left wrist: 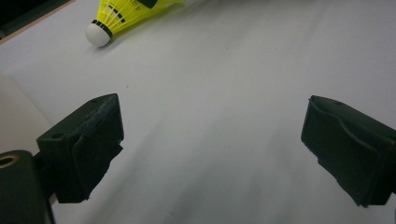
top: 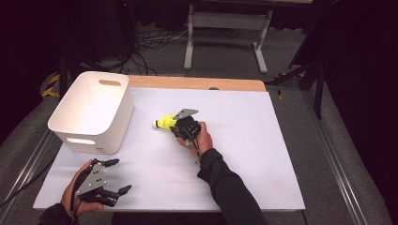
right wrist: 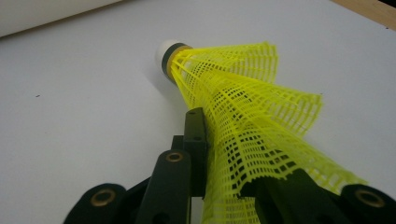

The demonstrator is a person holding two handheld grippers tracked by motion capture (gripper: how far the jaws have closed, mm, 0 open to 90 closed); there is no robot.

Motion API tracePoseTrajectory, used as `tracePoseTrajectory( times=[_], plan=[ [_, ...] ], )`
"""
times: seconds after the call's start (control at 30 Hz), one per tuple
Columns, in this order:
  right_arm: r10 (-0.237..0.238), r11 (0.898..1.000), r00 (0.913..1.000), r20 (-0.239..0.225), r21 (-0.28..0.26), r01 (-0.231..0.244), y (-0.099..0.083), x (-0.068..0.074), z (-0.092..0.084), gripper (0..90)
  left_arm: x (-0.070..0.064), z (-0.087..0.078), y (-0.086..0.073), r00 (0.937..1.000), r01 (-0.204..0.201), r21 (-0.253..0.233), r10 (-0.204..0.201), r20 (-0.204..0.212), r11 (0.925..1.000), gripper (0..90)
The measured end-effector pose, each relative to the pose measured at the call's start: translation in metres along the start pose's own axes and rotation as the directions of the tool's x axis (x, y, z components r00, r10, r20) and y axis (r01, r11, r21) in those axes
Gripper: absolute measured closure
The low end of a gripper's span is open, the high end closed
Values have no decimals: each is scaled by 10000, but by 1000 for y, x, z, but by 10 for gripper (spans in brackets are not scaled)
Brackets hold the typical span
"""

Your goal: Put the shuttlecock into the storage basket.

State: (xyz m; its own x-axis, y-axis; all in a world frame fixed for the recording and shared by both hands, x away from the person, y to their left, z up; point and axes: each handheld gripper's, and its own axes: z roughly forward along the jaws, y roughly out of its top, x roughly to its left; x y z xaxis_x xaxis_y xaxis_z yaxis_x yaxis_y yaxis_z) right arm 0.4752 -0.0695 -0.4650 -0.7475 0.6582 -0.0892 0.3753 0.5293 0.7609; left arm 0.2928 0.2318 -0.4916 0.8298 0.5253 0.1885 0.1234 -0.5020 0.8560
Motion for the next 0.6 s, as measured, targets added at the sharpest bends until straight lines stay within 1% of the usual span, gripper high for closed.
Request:
tracePoseTrajectory(
  times=[0.07, 0.13, 0.27, 0.6],
  plan=[
    [19, 10000, 10000, 31, -40, -19, 0, 0, -2, 798, 0, 0, 0, 10000, -9, 8, 9, -17, 10000, 64],
    [-100, 9999, 9999, 0, -76, 100, 1, 0, -6, 799, 0, 0, 0, 10000, 35, -1, -35, -13, 10000, 64],
    [-179, 9995, 9998, -104, -274, 176, 0, 2, -15, 806, -1, 0, 0, 10000, -8, 19, 8, -47, 10000, 64],
    [-314, 9978, 9992, -237, -598, 299, -2, 6, -27, 806, -1, 0, -1, 10000, 42, 58, -42, -89, 10000, 64]
  ],
)
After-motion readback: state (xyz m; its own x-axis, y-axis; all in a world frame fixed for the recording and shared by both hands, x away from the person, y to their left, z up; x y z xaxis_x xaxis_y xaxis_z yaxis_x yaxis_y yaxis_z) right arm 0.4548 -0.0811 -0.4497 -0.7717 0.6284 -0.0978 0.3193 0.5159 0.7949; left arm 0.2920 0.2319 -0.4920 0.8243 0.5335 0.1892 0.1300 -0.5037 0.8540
